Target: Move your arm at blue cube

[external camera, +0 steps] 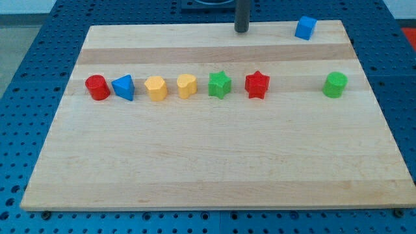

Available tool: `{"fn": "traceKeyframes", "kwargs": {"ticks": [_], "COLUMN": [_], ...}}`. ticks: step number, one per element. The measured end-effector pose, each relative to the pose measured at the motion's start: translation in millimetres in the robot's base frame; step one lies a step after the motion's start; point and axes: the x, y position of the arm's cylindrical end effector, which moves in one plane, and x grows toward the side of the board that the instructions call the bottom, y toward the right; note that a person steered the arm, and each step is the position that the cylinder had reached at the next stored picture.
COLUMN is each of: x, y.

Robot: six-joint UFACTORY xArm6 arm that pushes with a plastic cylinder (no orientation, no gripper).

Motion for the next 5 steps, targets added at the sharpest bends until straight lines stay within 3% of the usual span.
{"fn": "traceKeyframes", "kwargs": {"ticks": [5], "x": [-5.1], "y": [117.6]}}
